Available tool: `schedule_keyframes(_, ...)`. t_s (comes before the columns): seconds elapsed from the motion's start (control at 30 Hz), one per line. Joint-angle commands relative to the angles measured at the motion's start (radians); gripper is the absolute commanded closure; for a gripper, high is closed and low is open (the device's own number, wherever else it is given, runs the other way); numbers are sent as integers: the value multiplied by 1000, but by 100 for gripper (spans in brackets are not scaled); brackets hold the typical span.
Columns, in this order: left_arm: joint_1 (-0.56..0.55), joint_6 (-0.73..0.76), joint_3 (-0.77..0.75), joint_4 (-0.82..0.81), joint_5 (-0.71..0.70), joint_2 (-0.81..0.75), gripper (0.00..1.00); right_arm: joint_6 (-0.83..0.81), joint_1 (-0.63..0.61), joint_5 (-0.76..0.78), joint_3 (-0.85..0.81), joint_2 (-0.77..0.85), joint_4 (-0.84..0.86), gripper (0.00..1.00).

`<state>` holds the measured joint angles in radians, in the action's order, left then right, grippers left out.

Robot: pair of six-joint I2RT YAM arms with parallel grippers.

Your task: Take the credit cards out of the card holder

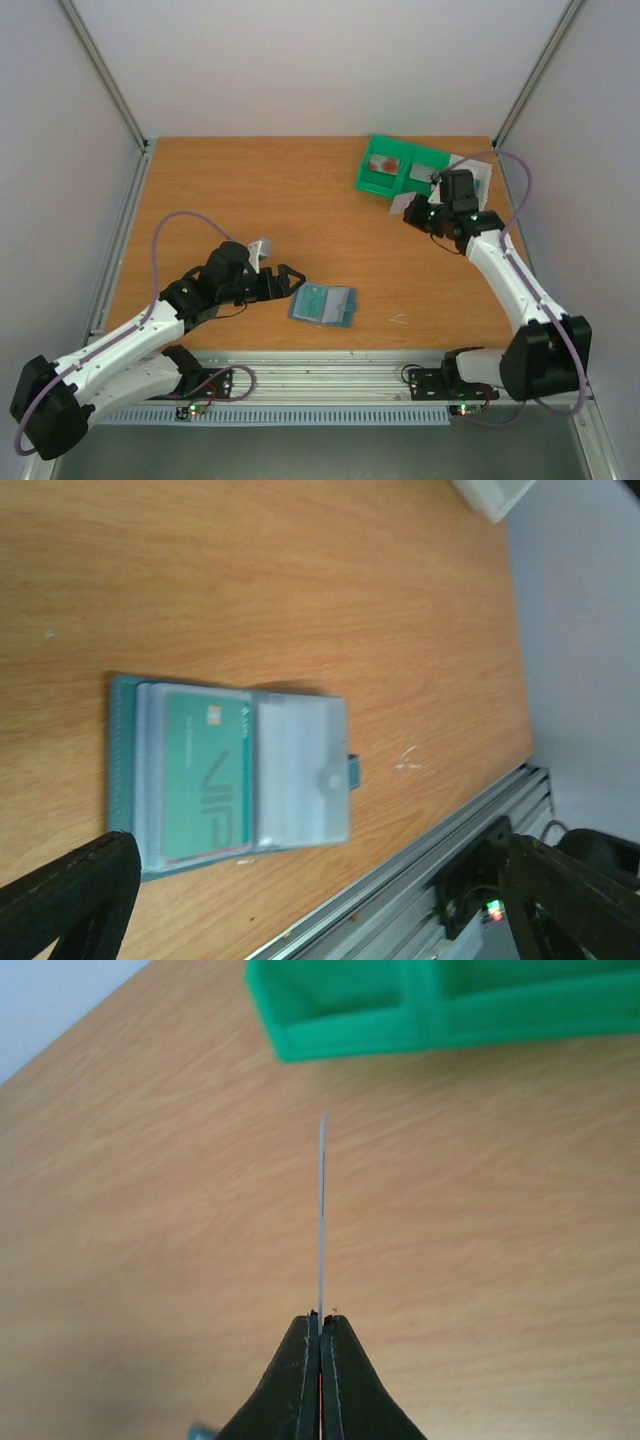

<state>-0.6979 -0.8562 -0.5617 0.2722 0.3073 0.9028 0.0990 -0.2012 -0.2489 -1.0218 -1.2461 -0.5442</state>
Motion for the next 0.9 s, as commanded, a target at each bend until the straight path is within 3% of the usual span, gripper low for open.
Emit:
schedule_keyframes(0.0,8,115,-61,111,-13,13,1,-103,111,23,-96,-108,14,99)
schedule_keyframes(0.3,12,102,-47,71,-15,34,1,-208,219,137,-307,-364,-4,99)
schedule_keyframes(0.5,22,100,-59,50,15,91,1,-217,221,200,-354,-479,112,99)
schedule_keyframes(0.87,41,130,-78,68,6,116,1,-231,223,165,-573,-687,117,99)
